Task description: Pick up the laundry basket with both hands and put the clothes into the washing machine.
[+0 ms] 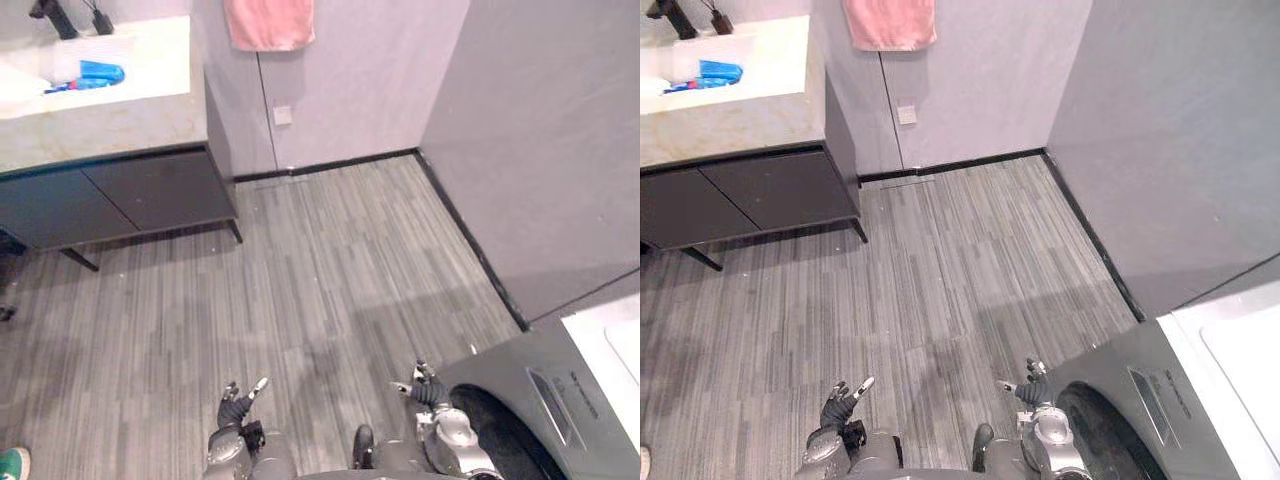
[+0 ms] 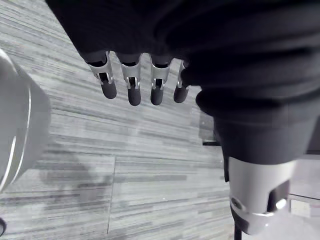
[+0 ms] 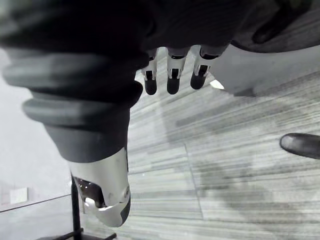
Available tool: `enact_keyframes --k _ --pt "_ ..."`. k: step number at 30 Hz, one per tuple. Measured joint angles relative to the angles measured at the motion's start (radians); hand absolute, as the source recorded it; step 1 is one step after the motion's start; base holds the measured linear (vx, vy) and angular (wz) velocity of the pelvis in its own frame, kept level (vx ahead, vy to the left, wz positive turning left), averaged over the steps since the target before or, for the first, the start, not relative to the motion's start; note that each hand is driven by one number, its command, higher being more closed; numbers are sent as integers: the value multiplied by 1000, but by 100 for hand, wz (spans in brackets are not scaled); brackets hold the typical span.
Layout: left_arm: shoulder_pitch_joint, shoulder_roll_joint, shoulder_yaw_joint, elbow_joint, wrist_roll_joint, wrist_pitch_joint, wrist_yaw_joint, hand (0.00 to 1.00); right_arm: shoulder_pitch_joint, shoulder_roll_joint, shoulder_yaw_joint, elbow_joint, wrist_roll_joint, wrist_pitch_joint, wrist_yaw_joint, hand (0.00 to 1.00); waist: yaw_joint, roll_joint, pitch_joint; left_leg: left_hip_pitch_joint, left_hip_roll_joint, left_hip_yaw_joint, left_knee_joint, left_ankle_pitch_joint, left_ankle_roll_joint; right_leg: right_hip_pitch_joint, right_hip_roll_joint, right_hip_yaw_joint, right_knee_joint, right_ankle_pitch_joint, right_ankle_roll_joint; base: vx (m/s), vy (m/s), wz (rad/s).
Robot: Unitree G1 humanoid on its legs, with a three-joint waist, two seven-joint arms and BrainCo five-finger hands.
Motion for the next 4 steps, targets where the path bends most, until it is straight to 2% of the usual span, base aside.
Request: enact_keyframes --k 1,2,3,4 --pt "-2 0 -1 5 6 1 0 0 4 -3 -6 11 0 1 -2 0 -1 5 -3 0 -4 -3 -116 30 -27 13 -10 -17 -9 -6 15 188 217 55" --pt "-2 0 -6 18 21 2 -1 0 15 -12 -9 20 -1 2 -5 0 2 24 -13 0 -7 -9 -231 145 -36 27 -5 -26 -9 -17 44 168 228 35" --pt "10 0 -13 22 21 3 -1 0 19 -27 -15 21 -1 2 -5 0 5 42 -22 2 -4 -20 -267 227 -19 37 6 -21 -8 -34 72 167 240 26" --pt "13 20 -15 44 22 5 -1 0 17 -6 -17 39 -2 7 -8 0 4 12 -29 17 -31 -17 -272 227 -7 48 -18 -15 -6 -36 88 104 136 11"
